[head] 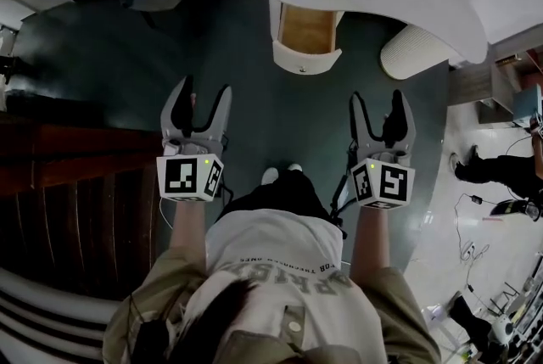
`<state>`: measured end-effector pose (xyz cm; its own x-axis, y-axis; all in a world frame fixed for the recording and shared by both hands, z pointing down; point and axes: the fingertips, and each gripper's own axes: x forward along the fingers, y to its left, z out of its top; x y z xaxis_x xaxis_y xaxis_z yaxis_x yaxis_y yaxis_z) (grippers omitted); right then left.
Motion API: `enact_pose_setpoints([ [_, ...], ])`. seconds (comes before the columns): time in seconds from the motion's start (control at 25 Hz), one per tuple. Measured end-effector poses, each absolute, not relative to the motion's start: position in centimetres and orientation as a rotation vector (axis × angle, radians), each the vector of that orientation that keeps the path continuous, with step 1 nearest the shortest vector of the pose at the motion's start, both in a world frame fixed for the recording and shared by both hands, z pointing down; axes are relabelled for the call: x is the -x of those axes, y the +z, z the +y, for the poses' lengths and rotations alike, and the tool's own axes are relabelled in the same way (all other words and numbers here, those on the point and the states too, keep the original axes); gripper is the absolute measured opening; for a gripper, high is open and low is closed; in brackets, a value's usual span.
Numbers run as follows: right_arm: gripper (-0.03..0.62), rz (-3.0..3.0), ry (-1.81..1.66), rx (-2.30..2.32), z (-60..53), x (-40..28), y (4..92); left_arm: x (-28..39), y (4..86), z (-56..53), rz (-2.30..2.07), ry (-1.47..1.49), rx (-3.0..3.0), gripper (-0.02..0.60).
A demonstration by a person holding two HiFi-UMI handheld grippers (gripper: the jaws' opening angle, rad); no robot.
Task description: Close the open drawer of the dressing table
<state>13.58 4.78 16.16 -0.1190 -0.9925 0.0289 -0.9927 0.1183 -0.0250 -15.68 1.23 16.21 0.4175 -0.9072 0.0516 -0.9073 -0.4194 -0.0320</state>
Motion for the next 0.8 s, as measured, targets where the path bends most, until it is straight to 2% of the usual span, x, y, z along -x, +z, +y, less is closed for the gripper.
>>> enact_pose_setpoints([
  [0.4, 0.342, -2.358, 0.209, -1.988, -1.7, -17.4, 23.5, 11.9, 21.2, -3.0, -1.723, 0.225, -2.565, 0.288],
  [0.8, 0.342, -2.383, 0.322, -1.868, -6.3, -16.3, 30.7, 9.9, 25.9, -5.3, -1.713, 0.271, -2.501, 0.288],
])
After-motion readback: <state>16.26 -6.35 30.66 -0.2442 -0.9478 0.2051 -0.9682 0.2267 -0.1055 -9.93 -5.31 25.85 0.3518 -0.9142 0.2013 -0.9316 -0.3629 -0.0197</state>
